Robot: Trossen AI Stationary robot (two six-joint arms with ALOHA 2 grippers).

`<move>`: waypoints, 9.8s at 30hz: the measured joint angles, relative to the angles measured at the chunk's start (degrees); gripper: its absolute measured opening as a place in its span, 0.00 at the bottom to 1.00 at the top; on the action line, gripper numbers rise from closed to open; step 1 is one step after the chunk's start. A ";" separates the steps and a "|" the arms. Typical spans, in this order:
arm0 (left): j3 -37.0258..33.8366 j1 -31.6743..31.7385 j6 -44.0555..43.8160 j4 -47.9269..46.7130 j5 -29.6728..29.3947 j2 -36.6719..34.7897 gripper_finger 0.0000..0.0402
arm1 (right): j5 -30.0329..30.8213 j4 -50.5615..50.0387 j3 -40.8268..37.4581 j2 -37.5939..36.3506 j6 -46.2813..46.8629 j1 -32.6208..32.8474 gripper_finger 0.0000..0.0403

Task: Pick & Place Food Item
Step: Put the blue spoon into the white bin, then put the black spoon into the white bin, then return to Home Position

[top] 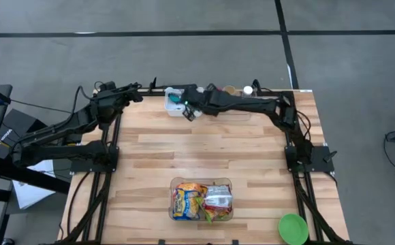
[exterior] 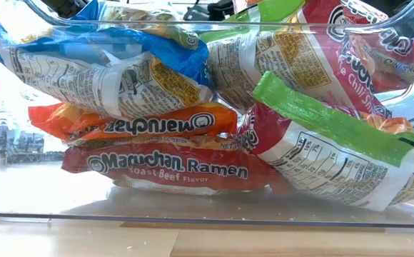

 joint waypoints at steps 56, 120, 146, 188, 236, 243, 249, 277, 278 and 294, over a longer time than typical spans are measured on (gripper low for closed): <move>0.00 -0.01 0.00 -0.61 -0.03 -0.02 0.36 | -2.69 10.17 0.18 5.04 -6.13 -0.11 0.16; -0.04 -3.79 36.94 16.01 67.55 -0.37 0.00 | -24.77 3.30 0.18 -44.48 -6.14 24.68 0.00; -0.04 -3.70 36.17 19.51 64.11 0.96 0.00 | -25.29 17.53 -42.67 -79.60 -4.64 18.86 0.00; -38.30 -17.20 31.63 52.88 49.02 -6.94 0.00 | -27.49 32.85 -84.99 -123.00 12.68 19.67 0.00; -42.03 -16.03 28.17 16.77 49.18 -39.21 0.01 | -23.43 28.56 -85.15 -123.04 12.48 19.63 0.00; -42.03 -16.03 28.26 20.45 49.32 -36.43 0.00 | -23.44 27.24 -85.32 -123.04 5.07 19.62 0.00; -42.03 -16.03 28.26 20.66 49.28 -34.59 0.01 | -23.46 26.59 -85.32 -123.04 -2.06 19.62 0.00; -42.03 -16.03 28.26 20.70 49.19 -32.59 0.01 | -27.89 58.89 -104.76 -123.15 -5.41 19.58 0.00; -42.03 -16.03 28.26 20.70 49.19 -32.59 0.01 | -28.38 61.75 -106.80 -123.13 -5.12 19.59 0.00; -42.03 -16.03 28.26 20.68 49.20 -32.59 0.01 | -31.71 54.66 -111.62 -123.11 -8.57 19.56 0.00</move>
